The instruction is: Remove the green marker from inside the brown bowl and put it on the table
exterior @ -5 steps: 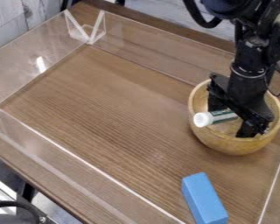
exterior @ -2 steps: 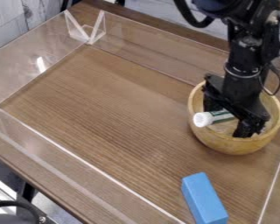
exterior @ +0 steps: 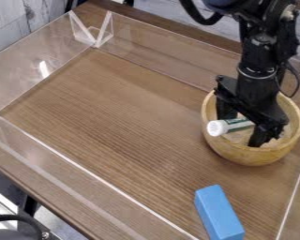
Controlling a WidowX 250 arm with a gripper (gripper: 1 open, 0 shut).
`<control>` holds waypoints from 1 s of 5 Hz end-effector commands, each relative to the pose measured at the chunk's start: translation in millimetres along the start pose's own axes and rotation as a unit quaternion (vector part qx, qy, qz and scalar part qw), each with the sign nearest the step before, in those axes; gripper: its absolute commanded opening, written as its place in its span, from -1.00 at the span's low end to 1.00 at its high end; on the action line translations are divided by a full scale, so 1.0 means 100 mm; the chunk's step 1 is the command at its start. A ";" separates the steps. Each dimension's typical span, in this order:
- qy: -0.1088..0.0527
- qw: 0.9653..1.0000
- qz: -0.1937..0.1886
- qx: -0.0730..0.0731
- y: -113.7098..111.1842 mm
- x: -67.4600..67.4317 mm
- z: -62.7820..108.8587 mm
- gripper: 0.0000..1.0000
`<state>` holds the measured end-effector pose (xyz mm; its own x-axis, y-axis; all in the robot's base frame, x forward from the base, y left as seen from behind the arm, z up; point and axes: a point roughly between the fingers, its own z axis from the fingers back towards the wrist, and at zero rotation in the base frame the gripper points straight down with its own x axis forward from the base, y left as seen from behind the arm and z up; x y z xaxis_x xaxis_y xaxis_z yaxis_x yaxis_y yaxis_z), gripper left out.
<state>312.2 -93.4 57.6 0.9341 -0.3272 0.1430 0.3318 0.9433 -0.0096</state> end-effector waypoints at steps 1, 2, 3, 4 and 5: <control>-0.042 0.999 0.010 0.003 0.06 0.10 0.23 1.00; -0.049 0.999 0.018 -0.001 0.08 0.11 0.22 1.00; -0.054 0.998 0.024 -0.004 0.10 0.12 0.21 1.00; -0.057 0.998 0.030 -0.005 0.12 0.14 0.19 1.00; -0.060 0.998 0.034 -0.006 0.14 0.15 0.18 1.00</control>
<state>320.4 -85.0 56.9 0.9450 -0.2663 0.1900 0.2780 0.9598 -0.0377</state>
